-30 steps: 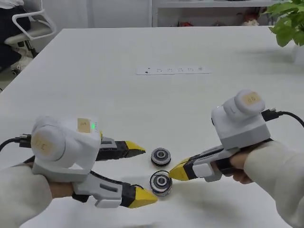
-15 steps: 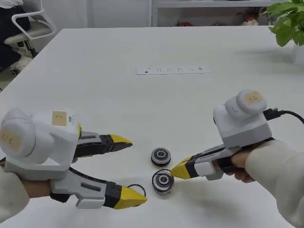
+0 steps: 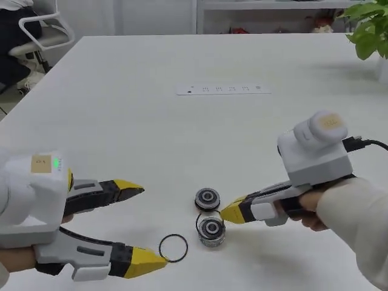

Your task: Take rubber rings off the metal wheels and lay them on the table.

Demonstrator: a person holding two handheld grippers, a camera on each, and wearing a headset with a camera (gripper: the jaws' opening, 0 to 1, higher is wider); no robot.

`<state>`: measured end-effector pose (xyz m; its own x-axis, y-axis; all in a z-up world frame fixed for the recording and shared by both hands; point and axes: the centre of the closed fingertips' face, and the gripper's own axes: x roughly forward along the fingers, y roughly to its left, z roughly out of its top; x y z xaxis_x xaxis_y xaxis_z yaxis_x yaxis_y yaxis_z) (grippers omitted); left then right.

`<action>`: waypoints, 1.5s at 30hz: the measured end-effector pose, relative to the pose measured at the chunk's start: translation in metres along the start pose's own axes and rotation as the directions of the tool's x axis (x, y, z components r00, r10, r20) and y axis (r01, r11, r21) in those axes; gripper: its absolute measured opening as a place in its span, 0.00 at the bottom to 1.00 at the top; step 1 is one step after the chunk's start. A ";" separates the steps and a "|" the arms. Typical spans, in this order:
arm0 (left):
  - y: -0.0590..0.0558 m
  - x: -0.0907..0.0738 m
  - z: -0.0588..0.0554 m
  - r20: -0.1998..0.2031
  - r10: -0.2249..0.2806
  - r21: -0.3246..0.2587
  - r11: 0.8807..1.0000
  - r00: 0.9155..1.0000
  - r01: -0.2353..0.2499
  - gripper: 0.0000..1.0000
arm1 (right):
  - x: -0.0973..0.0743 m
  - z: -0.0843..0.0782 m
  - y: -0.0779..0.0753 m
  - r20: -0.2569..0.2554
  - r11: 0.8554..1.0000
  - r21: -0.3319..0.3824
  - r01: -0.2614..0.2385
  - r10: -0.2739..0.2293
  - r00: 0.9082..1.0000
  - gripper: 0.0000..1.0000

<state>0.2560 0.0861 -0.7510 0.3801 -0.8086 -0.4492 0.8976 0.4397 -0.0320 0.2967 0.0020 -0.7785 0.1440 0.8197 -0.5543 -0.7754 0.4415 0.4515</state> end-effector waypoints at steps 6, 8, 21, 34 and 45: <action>0.004 -0.006 -0.014 -0.010 0.042 -0.042 0.998 0.999 -0.042 0.78 | -0.002 0.006 -0.001 0.029 1.000 0.000 0.005 -0.005 1.000 0.00; 0.007 -0.008 -0.015 -0.009 0.057 -0.053 0.997 0.998 -0.057 0.79 | -0.003 0.008 0.001 0.034 1.000 -0.002 0.004 -0.004 0.999 0.00; 0.000 -0.005 -0.017 -0.015 0.034 -0.041 0.999 0.999 -0.034 0.83 | 0.001 0.018 0.016 0.076 0.999 -0.021 -0.033 0.035 0.997 0.00; -0.004 -0.002 -0.018 -0.016 0.012 -0.037 0.999 1.000 -0.013 0.89 | 0.013 0.020 0.033 0.075 0.997 -0.024 -0.073 0.075 0.994 0.00; -0.006 -0.002 -0.017 -0.016 0.001 -0.030 1.000 1.000 -0.002 0.89 | 0.025 0.011 0.048 0.038 0.994 -0.028 -0.105 0.107 0.994 0.00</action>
<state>0.2458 0.0918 -0.7654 0.3778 -0.8018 -0.4630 0.8898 0.4527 -0.0578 0.2701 0.0474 -0.7630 0.0839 0.8754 -0.4761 -0.8029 0.3423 0.4880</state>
